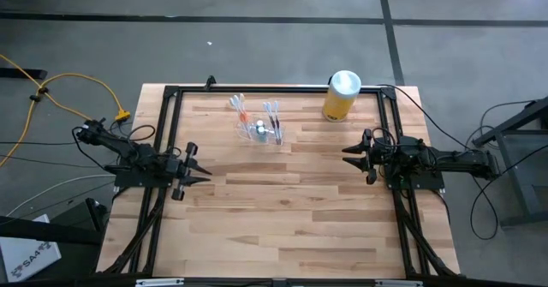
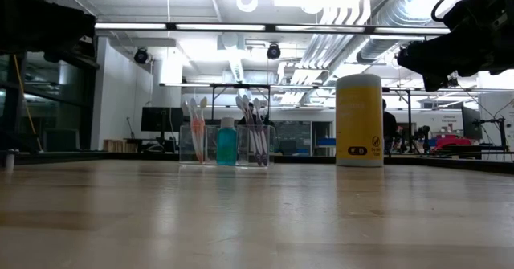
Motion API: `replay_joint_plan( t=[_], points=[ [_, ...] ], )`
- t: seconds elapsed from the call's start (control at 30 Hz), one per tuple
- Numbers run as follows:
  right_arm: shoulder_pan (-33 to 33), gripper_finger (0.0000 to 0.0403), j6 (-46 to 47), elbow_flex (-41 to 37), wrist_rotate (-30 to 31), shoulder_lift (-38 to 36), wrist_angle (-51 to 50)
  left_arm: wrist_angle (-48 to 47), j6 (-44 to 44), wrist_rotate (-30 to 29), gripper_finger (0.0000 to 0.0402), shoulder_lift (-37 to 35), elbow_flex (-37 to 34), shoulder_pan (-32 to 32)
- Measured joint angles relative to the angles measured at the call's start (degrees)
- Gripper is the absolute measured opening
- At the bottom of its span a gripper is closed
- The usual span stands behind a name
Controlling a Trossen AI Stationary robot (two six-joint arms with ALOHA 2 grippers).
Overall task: Pick & Place toothbrushing station
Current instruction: Return to Home Position
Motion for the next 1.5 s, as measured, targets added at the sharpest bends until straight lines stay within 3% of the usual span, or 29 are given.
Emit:
replay_joint_plan(
  t=[1.5],
  points=[
    [-0.01,0.0132,0.00,-0.01,0.00,0.01,0.01,0.15,-0.70,-0.04,0.0071,1.01,0.00,0.00]
  ],
)
